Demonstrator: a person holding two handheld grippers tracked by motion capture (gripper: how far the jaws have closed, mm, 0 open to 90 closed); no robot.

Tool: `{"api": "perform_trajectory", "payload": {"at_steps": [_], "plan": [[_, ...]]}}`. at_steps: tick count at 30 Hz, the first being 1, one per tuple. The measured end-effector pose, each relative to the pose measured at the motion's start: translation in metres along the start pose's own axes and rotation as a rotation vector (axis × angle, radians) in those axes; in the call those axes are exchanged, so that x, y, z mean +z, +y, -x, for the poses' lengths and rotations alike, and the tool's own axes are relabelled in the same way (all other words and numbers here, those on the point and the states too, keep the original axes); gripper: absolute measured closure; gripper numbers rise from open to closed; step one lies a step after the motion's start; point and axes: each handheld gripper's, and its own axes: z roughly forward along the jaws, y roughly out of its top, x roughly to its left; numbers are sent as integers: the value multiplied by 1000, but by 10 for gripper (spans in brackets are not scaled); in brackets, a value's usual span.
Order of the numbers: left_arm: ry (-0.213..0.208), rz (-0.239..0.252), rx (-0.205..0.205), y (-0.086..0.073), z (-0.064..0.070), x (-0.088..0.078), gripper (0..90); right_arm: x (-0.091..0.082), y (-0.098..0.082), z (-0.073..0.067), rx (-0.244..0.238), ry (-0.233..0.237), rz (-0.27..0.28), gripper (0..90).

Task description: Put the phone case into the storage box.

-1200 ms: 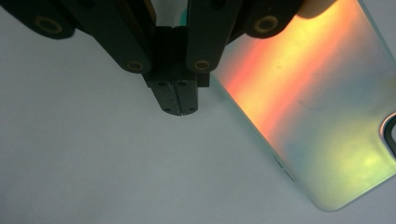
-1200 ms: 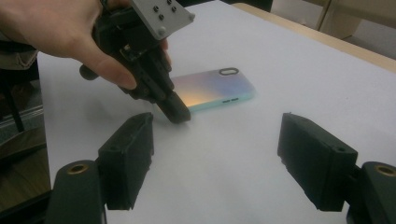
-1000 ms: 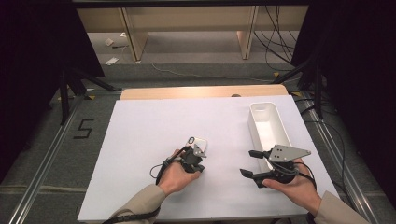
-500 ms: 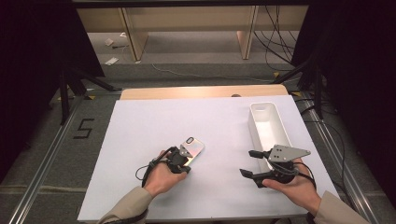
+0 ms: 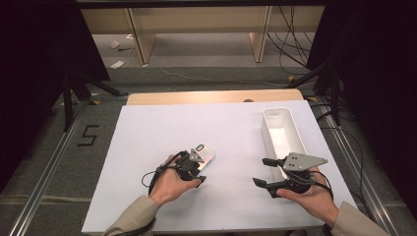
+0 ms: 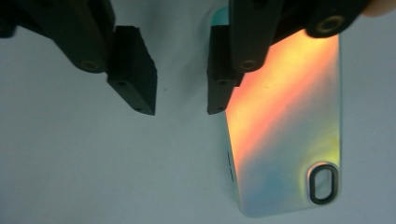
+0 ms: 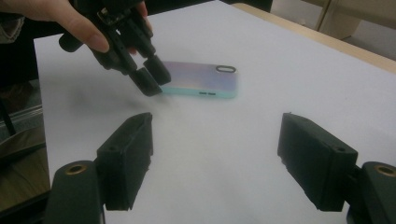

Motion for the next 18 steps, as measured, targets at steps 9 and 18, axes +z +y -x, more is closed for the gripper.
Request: {"api": "perform_trajectory", "payload": {"at_steps": [9, 18], "plan": [[129, -6, 26, 11, -11, 7, 150, 1, 0, 0, 4, 2, -4, 275], [131, -55, 20, 20, -32, 23, 96, 1, 0, 0, 6, 4, -5, 275]]}}
